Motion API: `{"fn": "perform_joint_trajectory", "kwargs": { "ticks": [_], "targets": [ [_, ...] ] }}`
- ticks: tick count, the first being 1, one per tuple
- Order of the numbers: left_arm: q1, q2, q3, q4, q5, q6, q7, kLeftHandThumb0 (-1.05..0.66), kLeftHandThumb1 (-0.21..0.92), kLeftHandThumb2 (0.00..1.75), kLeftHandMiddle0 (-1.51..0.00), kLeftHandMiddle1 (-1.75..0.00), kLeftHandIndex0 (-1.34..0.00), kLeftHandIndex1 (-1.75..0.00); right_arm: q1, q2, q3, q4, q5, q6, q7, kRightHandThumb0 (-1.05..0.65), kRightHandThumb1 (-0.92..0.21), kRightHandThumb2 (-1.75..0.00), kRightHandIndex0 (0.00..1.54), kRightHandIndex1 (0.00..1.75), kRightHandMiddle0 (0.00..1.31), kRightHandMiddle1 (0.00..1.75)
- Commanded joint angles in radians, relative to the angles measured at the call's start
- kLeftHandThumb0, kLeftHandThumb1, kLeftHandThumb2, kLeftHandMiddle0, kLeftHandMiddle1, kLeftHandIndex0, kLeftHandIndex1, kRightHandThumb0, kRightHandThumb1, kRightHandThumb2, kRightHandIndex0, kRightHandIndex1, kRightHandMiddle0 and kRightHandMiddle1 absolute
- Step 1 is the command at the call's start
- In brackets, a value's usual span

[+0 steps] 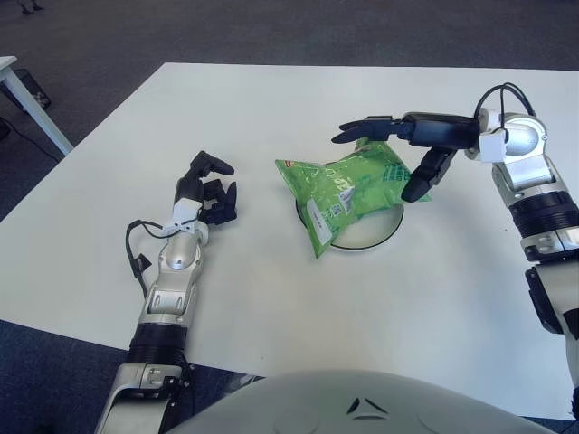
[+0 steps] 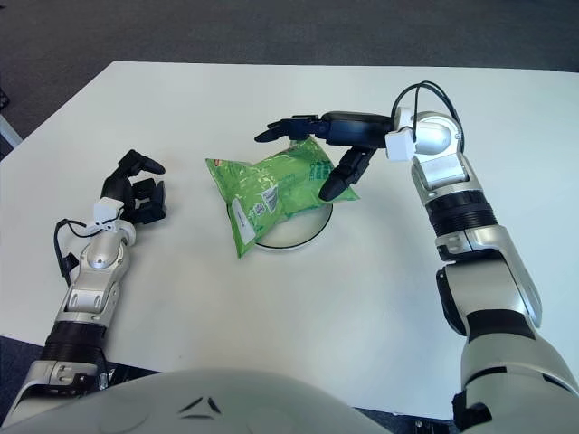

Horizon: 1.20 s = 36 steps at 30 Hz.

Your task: Put the snack into the plate.

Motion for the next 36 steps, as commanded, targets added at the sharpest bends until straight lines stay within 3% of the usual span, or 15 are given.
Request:
{"fn": "perform_joint_trajectory", "kwargs": {
  "ticks": [1,9,16,18,19,22,24,26,29,31,36],
  "targets": [
    [0.118,-0.087,-0.031,0.124,0.003,-0.005,0.012,-0.43,0.49,1.10,-1.15,-1.75,-0.48,-1.75,-0.058,-0.002,-0.037,0.010,0.002,0.004,0.017,-1.00,-0.86,-0.24,0.00,0.00,0.00,0.07],
    [0.116,-0.087,-0.030,0.126,0.003,0.004,0.012,-0.43,0.48,1.11,-1.16,-1.75,-0.48,-1.75,-0.139,-0.008,-0.088,0.122,-0.027,-0.064,0.028,-1.02,-0.88,-0.26,0.01,0.00,0.00,0.00],
    [0.111,-0.082,-0.029,0.135,0.005,-0.008,0.011,-0.43,0.48,1.11,-1.16,-1.75,-0.48,-1.75,-0.170,0.031,-0.099,0.269,-0.088,-0.056,-0.028,-0.99,-0.91,-0.27,0.06,0.03,0.02,0.02],
    [0.111,-0.080,-0.028,0.138,0.006,-0.010,0.009,-0.43,0.48,1.11,-1.16,-1.75,-0.48,-1.75,-0.165,0.059,-0.112,0.304,-0.094,-0.001,-0.077,-0.97,-0.90,-0.30,0.08,0.04,0.01,0.10],
    [0.110,-0.079,-0.028,0.139,0.005,-0.011,0.009,-0.43,0.48,1.11,-1.16,-1.75,-0.48,-1.75,-0.164,0.074,-0.117,0.326,-0.097,0.028,-0.103,-0.96,-0.90,-0.31,0.08,0.04,0.01,0.13],
    [0.111,-0.078,-0.026,0.142,0.004,-0.015,0.008,-0.43,0.48,1.11,-1.16,-1.75,-0.48,-1.75,-0.152,0.103,-0.175,0.272,0.017,0.403,-0.142,-0.86,-0.81,-0.45,0.15,0.14,0.00,0.39],
    [0.111,-0.077,-0.027,0.142,0.004,-0.016,0.008,-0.43,0.48,1.11,-1.16,-1.75,-0.49,-1.75,-0.147,0.111,-0.199,0.229,0.054,0.563,-0.176,-0.68,-0.63,-0.74,0.19,0.51,0.00,0.82],
    [0.112,-0.076,-0.029,0.141,0.005,-0.014,0.008,-0.43,0.48,1.12,-1.16,-1.75,-0.49,-1.75,-0.141,0.114,-0.215,0.196,0.069,0.654,-0.213,-0.58,-0.55,-0.91,0.22,0.75,0.00,1.13],
    [0.114,-0.073,-0.029,0.137,0.005,-0.011,0.007,-0.43,0.47,1.12,-1.16,-1.75,-0.49,-1.75,-0.133,0.122,-0.241,0.152,0.079,0.764,-0.268,-0.50,-0.51,-1.00,0.25,0.90,0.05,1.35],
    [0.114,-0.071,-0.030,0.135,0.009,-0.006,0.010,-0.43,0.47,1.12,-1.16,-1.75,-0.49,-1.75,-0.138,0.129,-0.268,0.144,0.087,0.867,-0.328,-0.45,-0.59,-0.94,0.34,1.05,0.19,1.54],
    [0.119,-0.068,-0.029,0.129,0.010,-0.003,0.006,-0.43,0.48,1.11,-1.16,-1.75,-0.48,-1.75,-0.141,0.139,-0.298,0.103,0.091,1.023,-0.401,-0.41,-0.61,-0.94,0.50,1.34,0.35,1.71]
  ]
}}
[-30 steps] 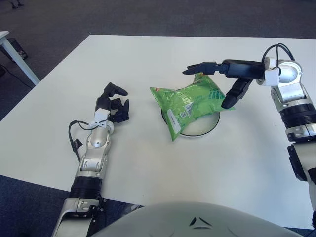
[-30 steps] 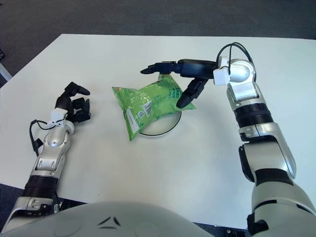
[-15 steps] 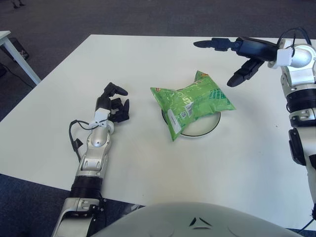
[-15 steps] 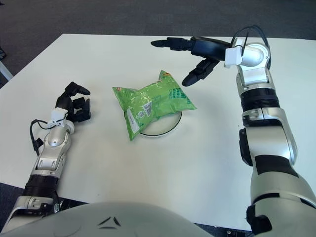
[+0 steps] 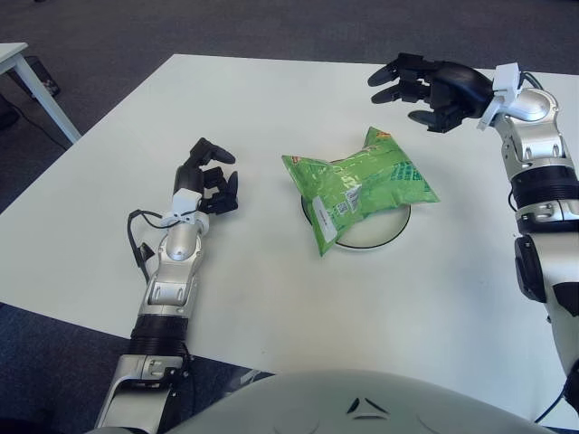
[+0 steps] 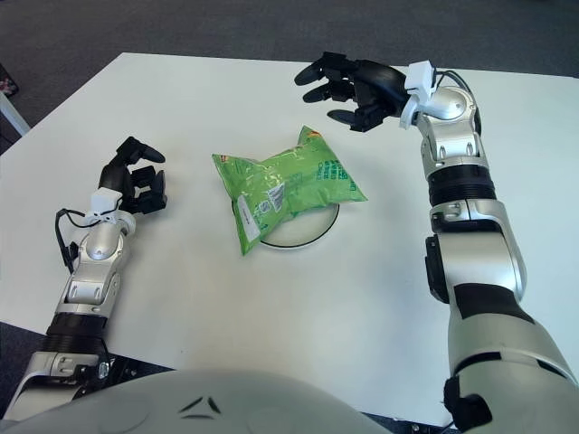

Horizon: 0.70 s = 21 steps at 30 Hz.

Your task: Put the snack into the plate.

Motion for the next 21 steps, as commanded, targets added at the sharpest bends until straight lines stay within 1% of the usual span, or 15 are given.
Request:
{"fn": "perform_joint_trajectory", "kwargs": {
  "ticks": [1,3,4,6,11,12,15,18,21],
  "targets": [
    [0.165,-0.072,-0.028,0.164,0.010,0.006,0.005,-0.43,0.48,1.11,-1.16,-1.75,-0.48,-1.75,0.011,0.044,-0.112,-0.117,0.101,0.404,-0.186,-0.41,-0.58,-0.97,0.54,1.43,0.38,1.72],
    [0.167,-0.071,-0.027,0.162,0.009,0.006,0.005,-0.43,0.48,1.11,-1.16,-1.75,-0.48,-1.75,0.005,0.053,-0.130,-0.114,0.105,0.467,-0.221,-0.42,-0.54,-1.03,0.61,1.57,0.43,1.74],
    [0.167,-0.071,-0.026,0.162,0.008,0.006,0.005,-0.43,0.49,1.10,-1.16,-1.75,-0.48,-1.75,0.002,0.060,-0.139,-0.107,0.106,0.498,-0.243,-0.42,-0.54,-1.04,0.63,1.60,0.43,1.74],
    [0.167,-0.071,-0.026,0.162,0.008,0.006,0.005,-0.43,0.49,1.10,-1.16,-1.75,-0.48,-1.75,0.002,0.069,-0.151,-0.109,0.106,0.546,-0.275,-0.42,-0.51,-1.07,0.74,1.69,0.46,1.74],
    [0.167,-0.073,-0.027,0.163,0.002,0.007,0.002,-0.43,0.49,1.10,-1.16,-1.75,-0.47,-1.75,0.007,0.082,-0.171,-0.140,0.107,0.652,-0.331,-0.43,-0.47,-1.12,0.90,1.74,0.49,1.75],
    [0.168,-0.073,-0.027,0.162,0.000,0.007,0.001,-0.43,0.49,1.09,-1.16,-1.75,-0.47,-1.75,0.008,0.084,-0.177,-0.147,0.107,0.682,-0.345,-0.43,-0.47,-1.13,0.92,1.74,0.49,1.75],
    [0.168,-0.073,-0.025,0.161,-0.004,0.008,-0.003,-0.43,0.49,1.09,-1.16,-1.75,-0.47,-1.75,0.012,0.091,-0.187,-0.176,0.109,0.765,-0.388,-0.45,-0.42,-1.19,1.04,1.74,0.53,1.75],
    [0.169,-0.073,-0.025,0.160,-0.003,0.008,-0.003,-0.43,0.49,1.10,-1.16,-1.75,-0.47,-1.75,0.019,0.097,-0.196,-0.210,0.106,0.825,-0.419,-0.45,-0.39,-1.22,1.10,1.75,0.55,1.75],
    [0.167,-0.073,-0.024,0.163,-0.001,0.007,0.000,-0.43,0.49,1.10,-1.16,-1.75,-0.48,-1.75,0.028,0.104,-0.204,-0.239,0.104,0.859,-0.440,-0.46,-0.38,-1.24,1.13,1.75,0.56,1.75]
  ]
}}
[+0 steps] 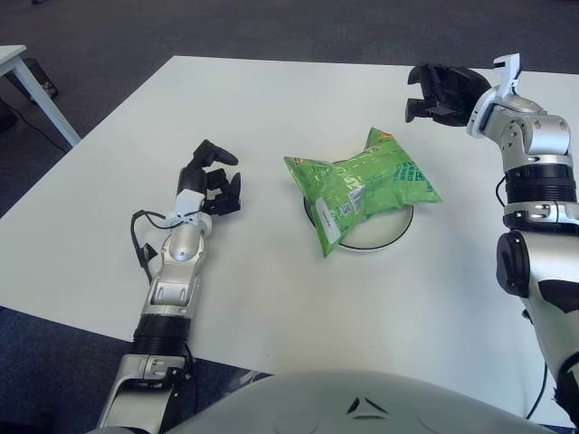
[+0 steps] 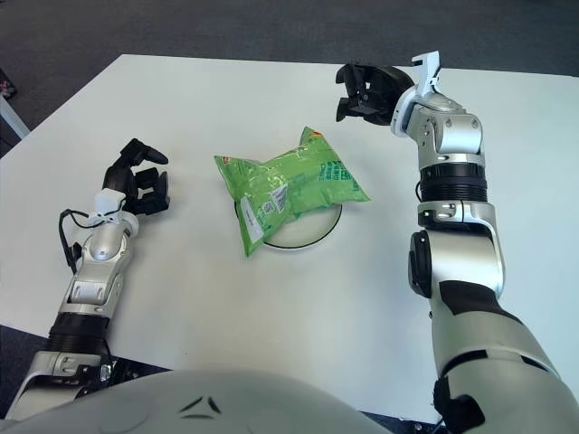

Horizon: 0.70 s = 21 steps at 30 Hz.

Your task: Put the snack into the plate.

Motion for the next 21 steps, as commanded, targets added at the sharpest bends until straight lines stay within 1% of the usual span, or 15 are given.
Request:
{"fn": "perform_joint_trajectory", "kwargs": {
  "ticks": [1,4,9,13,15,19,21],
  "targets": [
    [0.164,-0.068,-0.018,0.131,0.001,0.006,0.002,-0.43,0.49,1.10,-1.17,-1.75,-0.48,-1.75,0.024,0.020,-0.029,-0.068,0.022,0.085,-0.045,-0.46,-0.38,-1.24,1.14,1.75,0.56,1.75],
    [0.164,-0.067,-0.019,0.130,0.007,0.009,0.006,-0.43,0.48,1.11,-1.16,-1.75,-0.48,-1.75,0.041,0.025,-0.034,-0.095,0.019,0.106,-0.058,-0.46,-0.36,-1.26,1.17,1.75,0.58,1.75],
    [0.159,-0.061,-0.022,0.134,0.013,0.013,0.007,-0.43,0.48,1.12,-1.16,-1.75,-0.49,-1.75,0.067,0.032,-0.036,-0.122,0.011,0.113,-0.074,-0.48,-0.32,-1.31,1.21,1.75,0.61,1.75],
    [0.155,-0.059,-0.023,0.140,0.019,0.010,0.008,-0.43,0.48,1.11,-1.15,-1.75,-0.48,-1.75,0.098,0.048,-0.054,-0.139,0.007,0.086,-0.104,-0.48,-0.30,-1.34,1.23,1.75,0.63,1.75],
    [0.152,-0.059,-0.022,0.145,0.019,0.004,0.007,-0.43,0.48,1.11,-1.15,-1.75,-0.48,-1.75,0.125,0.051,-0.061,-0.135,0.000,0.041,-0.110,-0.49,-0.29,-1.35,1.23,1.75,0.63,1.75],
    [0.149,-0.058,-0.020,0.156,0.019,-0.007,0.006,-0.43,0.48,1.11,-1.15,-1.75,-0.48,-1.75,0.176,0.063,-0.062,-0.115,-0.034,-0.083,-0.142,-0.49,-0.28,-1.36,1.23,1.75,0.64,1.75],
    [0.147,-0.058,-0.019,0.161,0.019,-0.009,0.006,-0.43,0.48,1.11,-1.16,-1.75,-0.48,-1.75,0.190,0.070,-0.061,-0.112,-0.044,-0.121,-0.159,-0.49,-0.28,-1.36,1.24,1.75,0.64,1.75]
  ]
}}
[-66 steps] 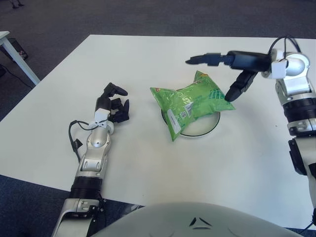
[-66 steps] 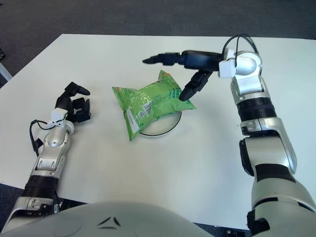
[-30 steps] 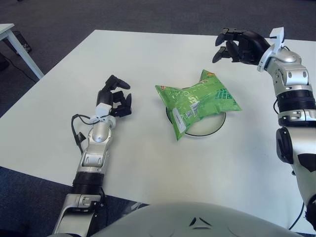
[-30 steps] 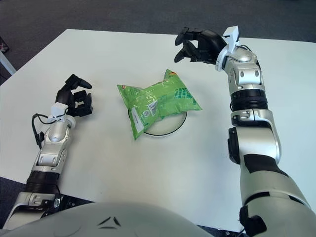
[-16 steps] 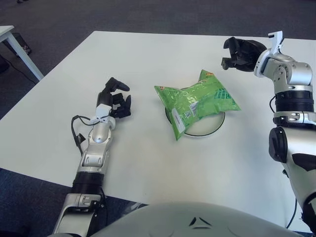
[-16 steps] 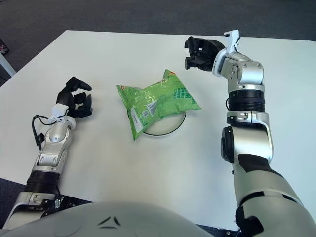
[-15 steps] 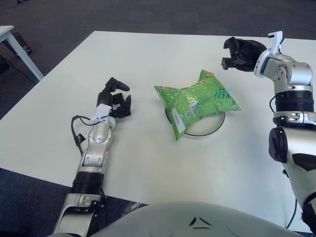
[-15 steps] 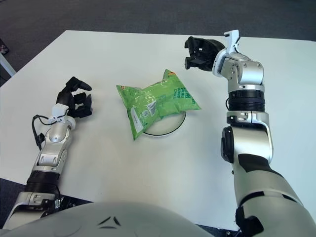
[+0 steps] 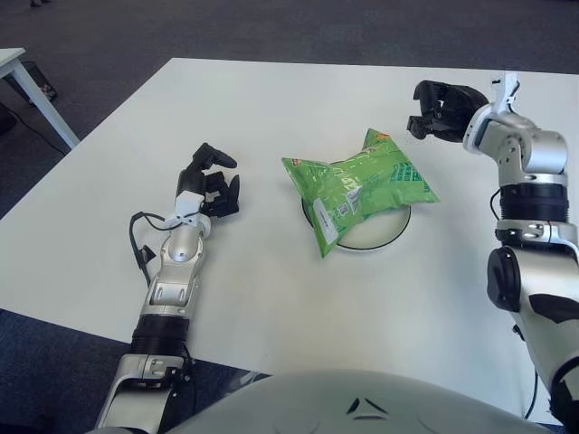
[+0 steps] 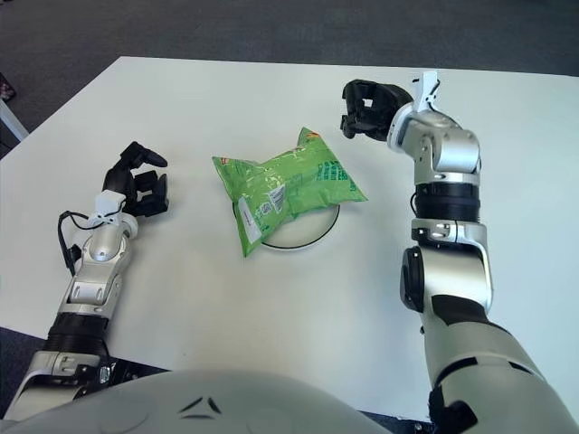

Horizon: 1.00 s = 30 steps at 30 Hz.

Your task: Put the snack into the plate.

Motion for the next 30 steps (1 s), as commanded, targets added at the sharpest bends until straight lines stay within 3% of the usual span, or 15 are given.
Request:
{"fn": "perform_joint_trajectory", "kwargs": {
  "ticks": [1,5,13,23,30],
  "targets": [
    [0.147,-0.063,-0.021,0.142,0.010,-0.009,0.006,-0.43,0.48,1.11,-1.16,-1.75,-0.48,-1.75,0.070,0.030,-0.010,0.013,-0.039,-0.127,-0.052,-0.49,-0.28,-1.36,1.24,1.75,0.64,1.75],
    [0.143,-0.066,-0.019,0.151,0.007,-0.012,0.007,-0.43,0.48,1.11,-1.16,-1.75,-0.49,-1.75,0.125,0.056,-0.005,0.060,-0.078,-0.271,-0.105,-0.49,-0.28,-1.36,1.24,1.75,0.64,1.75],
    [0.138,-0.072,-0.019,0.153,0.012,-0.015,0.017,-0.43,0.47,1.12,-1.16,-1.75,-0.49,-1.75,0.147,0.090,-0.032,0.281,-0.114,-0.560,-0.188,-0.49,-0.29,-1.35,1.27,1.75,0.63,1.75],
    [0.133,-0.066,-0.015,0.169,0.012,-0.021,0.011,-0.43,0.46,1.13,-1.15,-1.75,-0.50,-1.75,0.119,0.103,-0.059,0.456,-0.111,-0.745,-0.210,-0.49,-0.29,-1.35,1.29,1.75,0.64,1.75],
    [0.122,-0.061,-0.012,0.196,0.013,-0.038,0.010,-0.43,0.47,1.12,-1.15,-1.75,-0.49,-1.75,0.114,0.108,-0.049,0.557,-0.139,-0.950,-0.223,-0.50,-0.28,-1.37,1.30,1.75,0.65,1.75]
  ]
}}
